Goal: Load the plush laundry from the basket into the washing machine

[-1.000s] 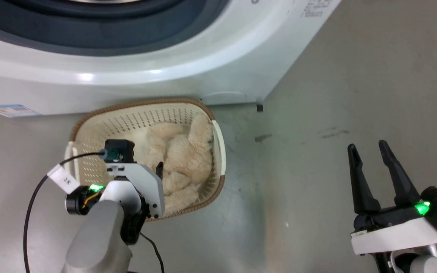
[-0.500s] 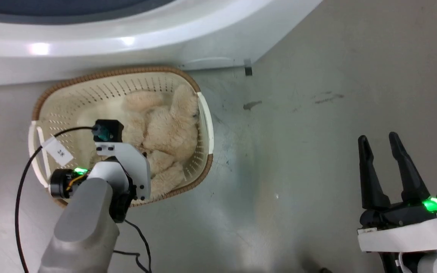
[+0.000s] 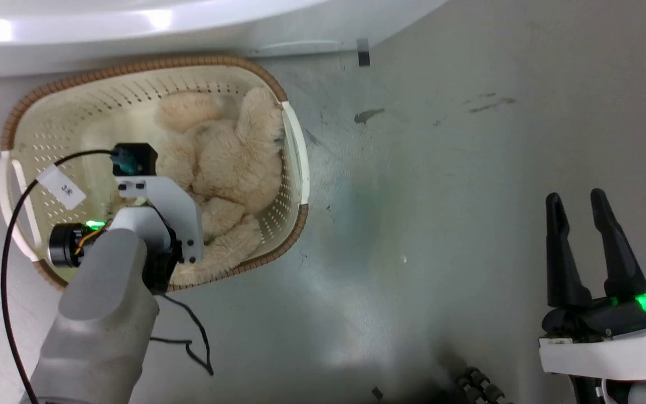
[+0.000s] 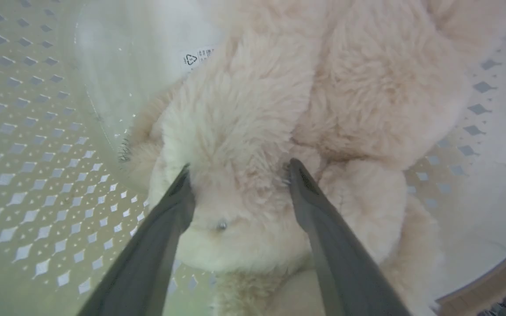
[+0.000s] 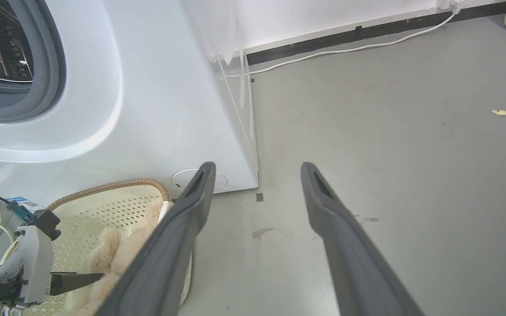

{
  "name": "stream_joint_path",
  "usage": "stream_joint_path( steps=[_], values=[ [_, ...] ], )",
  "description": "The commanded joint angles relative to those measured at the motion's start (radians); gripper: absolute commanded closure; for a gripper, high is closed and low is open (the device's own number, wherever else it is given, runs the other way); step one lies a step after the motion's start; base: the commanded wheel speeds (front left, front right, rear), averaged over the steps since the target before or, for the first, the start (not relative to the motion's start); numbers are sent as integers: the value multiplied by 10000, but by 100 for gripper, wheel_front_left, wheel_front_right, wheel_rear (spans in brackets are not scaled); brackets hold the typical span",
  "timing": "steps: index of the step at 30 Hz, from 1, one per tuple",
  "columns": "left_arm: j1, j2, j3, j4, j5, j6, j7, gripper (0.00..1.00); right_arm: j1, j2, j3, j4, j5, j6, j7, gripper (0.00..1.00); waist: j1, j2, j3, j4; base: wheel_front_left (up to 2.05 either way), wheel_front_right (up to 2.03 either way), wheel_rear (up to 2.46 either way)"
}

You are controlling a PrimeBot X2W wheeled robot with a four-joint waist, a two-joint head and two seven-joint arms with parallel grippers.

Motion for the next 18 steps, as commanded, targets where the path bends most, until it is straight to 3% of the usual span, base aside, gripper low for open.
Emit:
stream_joint_path(
  steps=[1,14,15,16,18],
  values=[
    [-248,68,-56,165,-86,44,65,0,32,-2,-19,-95,104,-6,-113,0,-1,0,148,-22,0,0,0],
    [-1295,170,-295,1322,-842,-18,-154,0,-35,-2,11,-459,528,-7,-384,0,-1,0,1305,-166,0,0,0],
    [-1375,165,-309,1419,-920,-54,-153,56,-60,-2,19,-480,564,-7,-405,0,-1,0,1393,-180,0,0,0],
    [-1464,178,-356,1486,-955,-100,-208,100,-91,-2,30,-500,601,-7,-426,0,-1,0,1484,-194,0,0,0],
    [-1645,177,-410,1666,-1077,-155,-214,100,-175,-2,61,-529,680,-7,-468,0,-1,0,1654,-224,0,0,0]
  ],
)
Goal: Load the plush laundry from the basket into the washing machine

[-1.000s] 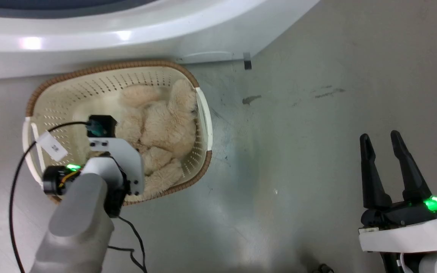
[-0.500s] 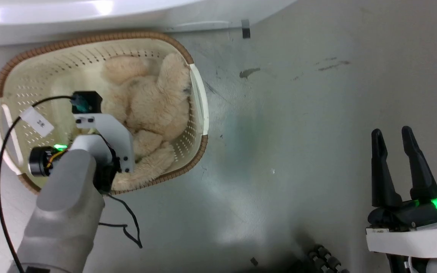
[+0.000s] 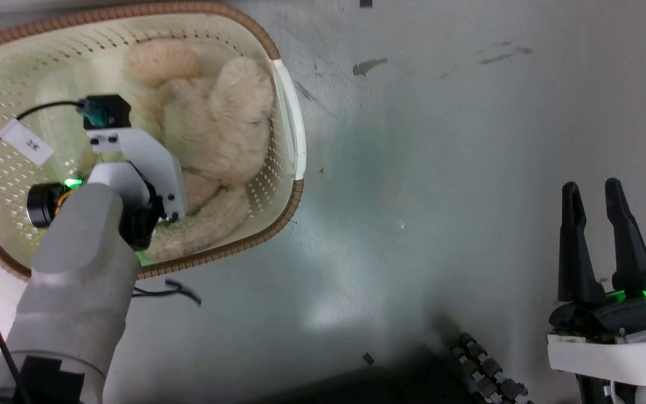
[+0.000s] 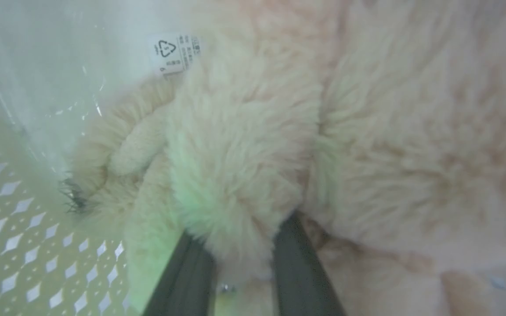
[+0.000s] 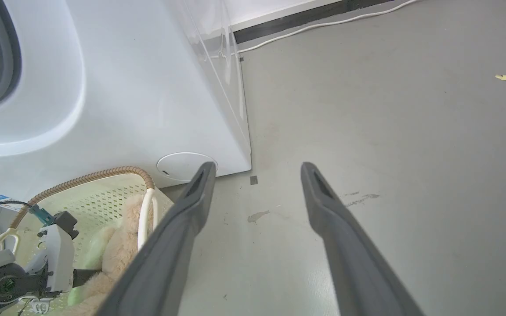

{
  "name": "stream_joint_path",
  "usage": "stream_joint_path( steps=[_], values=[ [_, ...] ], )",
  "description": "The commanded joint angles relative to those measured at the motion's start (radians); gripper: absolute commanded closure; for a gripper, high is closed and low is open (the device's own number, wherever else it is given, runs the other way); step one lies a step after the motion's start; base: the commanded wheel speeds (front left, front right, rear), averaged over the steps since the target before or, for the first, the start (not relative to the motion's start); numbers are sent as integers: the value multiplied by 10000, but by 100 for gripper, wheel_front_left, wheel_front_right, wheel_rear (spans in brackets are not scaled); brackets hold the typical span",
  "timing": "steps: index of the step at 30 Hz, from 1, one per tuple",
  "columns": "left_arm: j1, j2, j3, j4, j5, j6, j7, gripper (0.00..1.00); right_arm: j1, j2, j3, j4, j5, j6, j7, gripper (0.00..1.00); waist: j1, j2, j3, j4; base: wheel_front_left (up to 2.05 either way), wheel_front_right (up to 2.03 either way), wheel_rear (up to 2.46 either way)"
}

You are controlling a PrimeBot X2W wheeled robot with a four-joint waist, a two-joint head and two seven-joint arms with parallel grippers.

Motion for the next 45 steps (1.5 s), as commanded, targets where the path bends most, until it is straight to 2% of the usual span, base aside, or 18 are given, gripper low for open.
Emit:
stream_joint_path(
  steps=[1,6,14,22,23,31,35,36,45],
  values=[
    [-120,12,-114,287,-96,-37,9,100,-185,-2,31,-107,113,-7,-79,0,0,-1,158,-48,0,0,0],
    [-394,87,-251,599,-227,-114,-87,100,-602,-2,257,-40,296,-7,-141,0,0,-1,335,-146,0,0,0],
    [50,-302,-275,882,-470,-344,-614,100,-1060,-2,328,545,236,-7,-141,0,0,-1,-663,138,0,0,0],
    [707,-873,-522,989,-571,-929,-1596,100,-1245,-2,344,1366,-24,-7,-141,0,0,-1,-2283,758,0,0,0],
    [922,-1051,-582,1016,-624,-1116,-1943,100,-1190,-2,286,1648,-164,-7,-141,0,0,-1,-2950,1027,0,0,0],
    [1789,-1566,-699,925,-915,-1572,-2913,100,-708,-2,-36,2389,-516,-7,-141,0,0,-1,-4876,1727,0,0,0],
    [2286,-1689,-682,683,-1026,-1571,-3576,100,-413,-2,-87,2684,-541,-7,-141,0,0,-1,-5771,1955,0,0,0],
    [2966,-1829,-620,181,-1209,-1424,-4357,100,-32,-2,-21,2964,-513,-7,-141,0,0,-1,-6750,2147,0,0,0],
    [3908,-1749,-460,-1468,-1272,-895,-5487,100,609,-2,-64,3170,-472,-7,-141,0,0,-1,-7890,2264,0,0,0]
  ],
)
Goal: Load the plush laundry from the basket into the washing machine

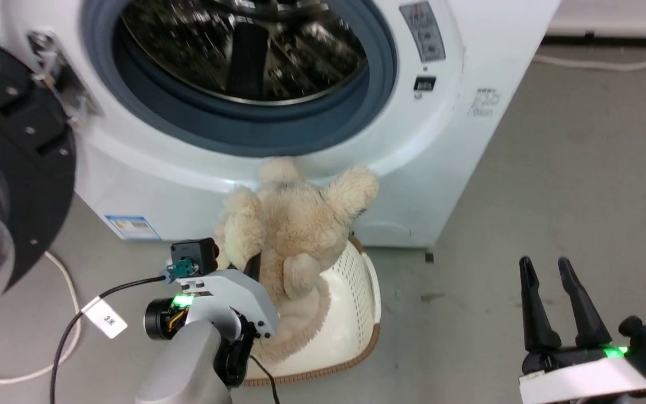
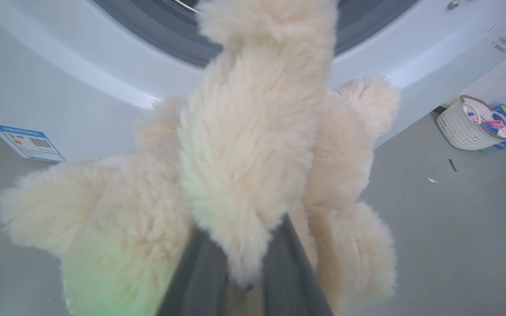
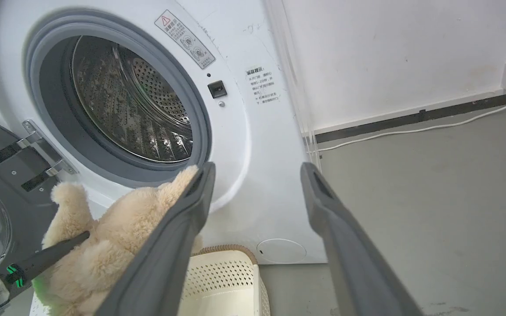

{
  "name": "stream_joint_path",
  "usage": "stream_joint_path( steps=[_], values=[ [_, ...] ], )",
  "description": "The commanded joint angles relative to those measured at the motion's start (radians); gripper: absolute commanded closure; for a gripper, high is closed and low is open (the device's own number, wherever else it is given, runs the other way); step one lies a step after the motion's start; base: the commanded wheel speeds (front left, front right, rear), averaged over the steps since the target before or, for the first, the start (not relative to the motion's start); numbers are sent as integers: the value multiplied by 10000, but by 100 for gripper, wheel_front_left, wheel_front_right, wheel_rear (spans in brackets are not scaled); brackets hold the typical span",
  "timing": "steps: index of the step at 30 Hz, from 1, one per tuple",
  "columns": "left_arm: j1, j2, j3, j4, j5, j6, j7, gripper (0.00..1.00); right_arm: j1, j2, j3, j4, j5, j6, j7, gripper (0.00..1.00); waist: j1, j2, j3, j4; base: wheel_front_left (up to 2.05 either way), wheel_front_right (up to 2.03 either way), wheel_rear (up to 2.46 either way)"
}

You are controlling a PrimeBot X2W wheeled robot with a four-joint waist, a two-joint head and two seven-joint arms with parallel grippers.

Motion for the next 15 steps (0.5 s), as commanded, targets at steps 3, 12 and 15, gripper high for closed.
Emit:
stream_joint_path(
  steps=[3,12,15],
  values=[
    [287,310,231,-1272,106,376,-422,100,429,-2,-129,10,20,-7,-44,0,3,0,-527,96,0,0,0],
    [-217,498,692,-2502,78,881,-677,100,538,-2,-158,-96,-53,-7,-44,0,3,0,-387,116,0,0,0],
    [-610,491,839,-2542,55,965,-747,100,451,-2,-121,-165,-96,-7,-44,0,3,0,-152,84,0,0,0]
  ],
)
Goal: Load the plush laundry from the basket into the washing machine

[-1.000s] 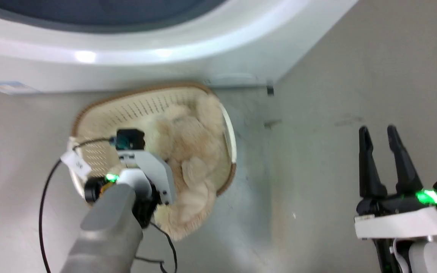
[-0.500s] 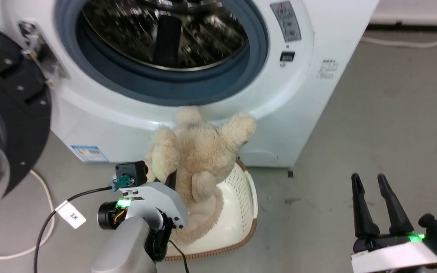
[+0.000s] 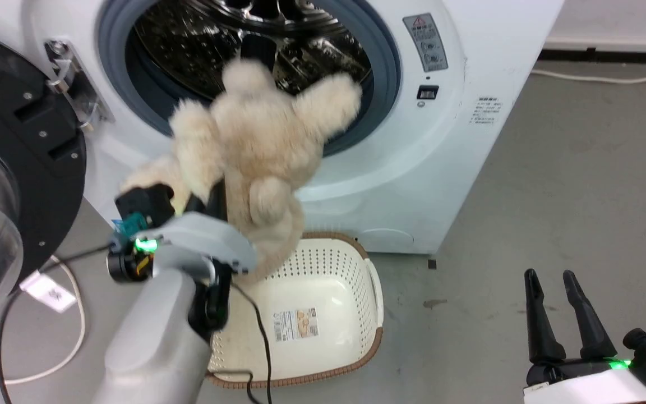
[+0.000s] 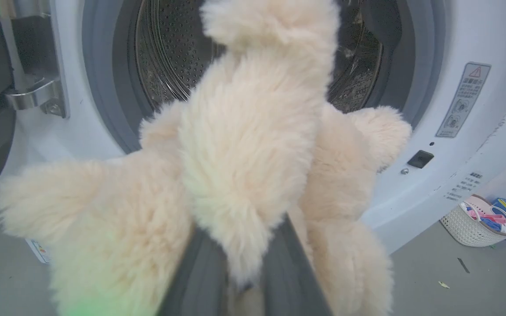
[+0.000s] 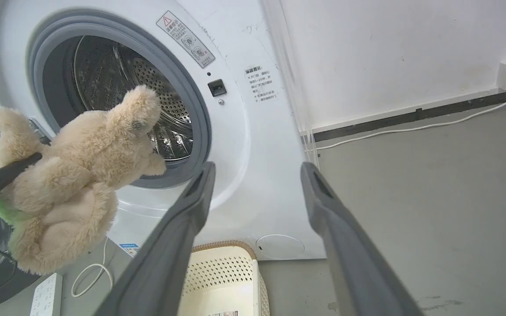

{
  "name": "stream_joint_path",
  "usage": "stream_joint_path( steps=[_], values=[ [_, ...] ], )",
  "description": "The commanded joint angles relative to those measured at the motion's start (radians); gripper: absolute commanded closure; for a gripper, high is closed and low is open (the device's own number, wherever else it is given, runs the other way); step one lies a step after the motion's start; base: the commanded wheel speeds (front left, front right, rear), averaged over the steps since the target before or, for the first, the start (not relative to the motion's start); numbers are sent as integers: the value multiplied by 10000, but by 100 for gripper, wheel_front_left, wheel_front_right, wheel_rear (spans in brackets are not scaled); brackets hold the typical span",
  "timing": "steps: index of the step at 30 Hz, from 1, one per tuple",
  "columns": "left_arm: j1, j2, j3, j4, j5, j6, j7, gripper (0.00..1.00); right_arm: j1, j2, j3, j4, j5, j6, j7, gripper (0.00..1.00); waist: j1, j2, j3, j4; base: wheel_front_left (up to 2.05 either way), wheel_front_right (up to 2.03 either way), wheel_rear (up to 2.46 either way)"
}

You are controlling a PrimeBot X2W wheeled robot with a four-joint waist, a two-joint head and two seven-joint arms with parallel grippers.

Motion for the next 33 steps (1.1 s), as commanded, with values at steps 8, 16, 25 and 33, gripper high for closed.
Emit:
stream_joint_path(
  steps=[8,16,25,33],
  values=[
    [-1424,59,325,381,-131,46,-177,100,-206,-2,29,-209,-180,-7,-44,0,0,0,898,-161,0,0,0],
    [-3474,490,716,1356,93,-140,-332,100,-700,-2,90,-474,-256,-7,-44,0,0,0,2230,-559,0,0,0],
    [-5055,947,733,1783,733,-339,-372,100,-1176,-2,301,-694,-127,-7,-44,0,0,0,3278,-1138,0,0,0],
    [-6233,1426,526,1921,1505,-447,-375,100,-1382,-2,481,-839,102,-7,-44,0,0,0,3997,-1683,0,0,0]
  ],
)
